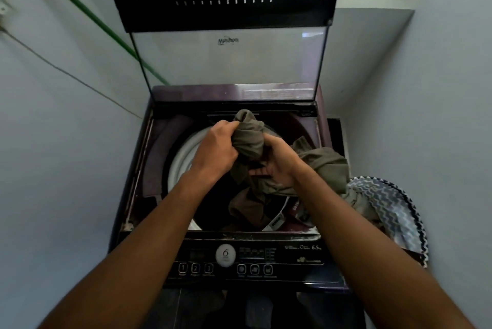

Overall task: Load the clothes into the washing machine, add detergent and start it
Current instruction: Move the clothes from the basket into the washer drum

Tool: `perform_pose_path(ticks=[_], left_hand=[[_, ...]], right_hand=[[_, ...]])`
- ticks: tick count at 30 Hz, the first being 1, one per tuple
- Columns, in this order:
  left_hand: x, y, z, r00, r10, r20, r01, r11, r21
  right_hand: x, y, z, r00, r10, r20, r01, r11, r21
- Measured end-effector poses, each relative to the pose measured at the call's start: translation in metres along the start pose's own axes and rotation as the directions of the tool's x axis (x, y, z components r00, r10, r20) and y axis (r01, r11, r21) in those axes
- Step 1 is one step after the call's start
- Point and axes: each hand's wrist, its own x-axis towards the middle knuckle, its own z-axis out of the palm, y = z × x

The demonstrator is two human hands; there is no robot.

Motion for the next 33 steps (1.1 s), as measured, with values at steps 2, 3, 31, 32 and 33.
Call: perform_pose_path(ticks=[2, 3, 31, 32, 33], left_hand=[[-0.001, -0.011, -0.002, 1.0, -0.029, 0.009, 0.029, 0.999, 0.045], [0.0, -0.017, -0.003, 0.998, -0.052, 0.043, 0.049, 0.997, 0.064], [0.024, 0.005, 0.081, 0.941, 0.068, 0.331, 0.028, 0.961, -0.275], [0.026, 0.02, 0.089, 0.936, 0.109, 0.334, -0.006, 0.955, -0.295], [0.028, 0.036, 0.097, 0.93, 0.15, 0.336, -0.039, 0.948, -0.316]], right_hand=[[0.01, 0.006, 0.012, 0.999, 0.042, -0.003, -0.042, 0.999, 0.01], [0.015, 0.009, 0.017, 0.998, 0.057, -0.012, -0.057, 0.998, 0.0], [-0.018, -0.017, -0.069, 0.734, -0.425, -0.529, 0.354, 0.905, -0.236], [-0.026, -0.02, -0.083, 0.7, -0.435, -0.567, 0.366, 0.9, -0.238], [-0.034, -0.021, -0.099, 0.672, -0.43, -0.603, 0.369, 0.9, -0.231]])
